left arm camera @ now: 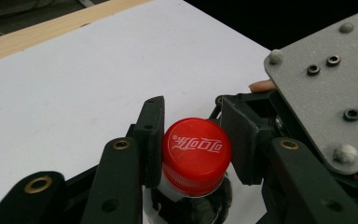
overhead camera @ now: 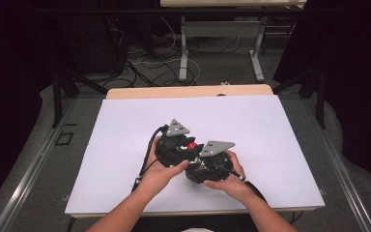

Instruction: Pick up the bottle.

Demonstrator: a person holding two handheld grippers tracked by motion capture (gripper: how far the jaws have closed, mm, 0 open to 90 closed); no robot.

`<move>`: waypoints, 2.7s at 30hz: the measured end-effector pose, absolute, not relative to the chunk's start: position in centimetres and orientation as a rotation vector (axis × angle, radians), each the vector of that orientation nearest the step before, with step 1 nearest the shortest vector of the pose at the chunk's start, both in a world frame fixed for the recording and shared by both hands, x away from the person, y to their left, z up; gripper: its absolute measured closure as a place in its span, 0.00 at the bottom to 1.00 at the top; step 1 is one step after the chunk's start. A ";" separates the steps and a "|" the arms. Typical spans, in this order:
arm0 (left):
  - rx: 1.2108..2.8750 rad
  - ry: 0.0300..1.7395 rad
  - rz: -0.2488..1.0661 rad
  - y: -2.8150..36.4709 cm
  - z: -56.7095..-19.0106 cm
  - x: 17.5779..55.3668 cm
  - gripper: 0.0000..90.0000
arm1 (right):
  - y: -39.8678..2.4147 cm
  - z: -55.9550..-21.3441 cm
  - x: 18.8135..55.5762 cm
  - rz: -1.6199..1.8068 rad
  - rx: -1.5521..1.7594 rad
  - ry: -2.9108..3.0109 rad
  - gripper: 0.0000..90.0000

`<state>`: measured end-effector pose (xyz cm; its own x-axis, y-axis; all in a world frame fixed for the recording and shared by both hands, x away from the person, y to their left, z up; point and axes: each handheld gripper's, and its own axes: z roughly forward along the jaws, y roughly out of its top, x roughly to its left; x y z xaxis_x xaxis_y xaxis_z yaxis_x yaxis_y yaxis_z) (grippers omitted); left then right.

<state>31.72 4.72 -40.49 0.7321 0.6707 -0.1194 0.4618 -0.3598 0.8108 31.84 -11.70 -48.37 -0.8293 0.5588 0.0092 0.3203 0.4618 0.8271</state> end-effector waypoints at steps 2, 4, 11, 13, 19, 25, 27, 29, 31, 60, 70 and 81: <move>2.009 0.885 0.299 4.5 -40.5 31.6 0.68 | -11.7 -48.3 31.9 1.297 0.766 2.456 0.34; 1.995 0.893 0.304 4.4 -40.5 31.7 0.68 | -11.8 -48.3 32.0 1.299 0.762 2.450 0.34; 1.968 0.801 0.209 6.0 -39.5 32.4 0.51 | -12.3 -48.0 32.2 1.331 0.749 2.459 0.33; 1.957 0.785 0.175 6.3 -39.4 32.4 0.50 | -12.4 -48.0 32.1 1.335 0.747 2.470 0.33; 2.038 0.608 0.026 7.5 -39.2 33.2 0.51 | -12.3 -47.9 32.0 1.393 0.684 2.512 0.33; 2.062 0.553 -0.035 7.6 -39.9 33.8 0.59 | -12.2 -47.9 31.9 1.402 0.661 2.526 0.33; 2.078 0.538 -0.063 7.6 -40.2 34.2 0.60 | -12.2 -47.9 31.8 1.406 0.654 2.534 0.33; 2.069 0.537 -0.066 7.5 -40.4 34.2 0.60 | -12.2 -47.9 31.8 1.408 0.648 2.536 0.33; 2.074 0.538 -0.072 7.4 -40.6 34.2 0.63 | -12.2 -47.9 31.8 1.396 0.637 2.554 0.33; 1.987 0.933 0.325 3.9 -40.7 31.4 0.67 | -11.9 -48.3 32.0 1.283 0.785 2.465 0.33; 1.987 0.761 0.129 6.2 -39.9 32.3 0.50 | -12.3 -48.0 32.0 1.365 0.742 2.483 0.33; 2.027 0.621 0.032 7.4 -40.4 33.4 0.59 | -11.9 -47.9 31.7 1.406 0.683 2.520 0.33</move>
<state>33.36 7.43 -40.37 0.8690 0.4391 -0.2281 0.4136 -0.3914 0.8220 31.72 -11.89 -47.95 -0.8792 0.4717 0.0677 0.3054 0.4488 0.8398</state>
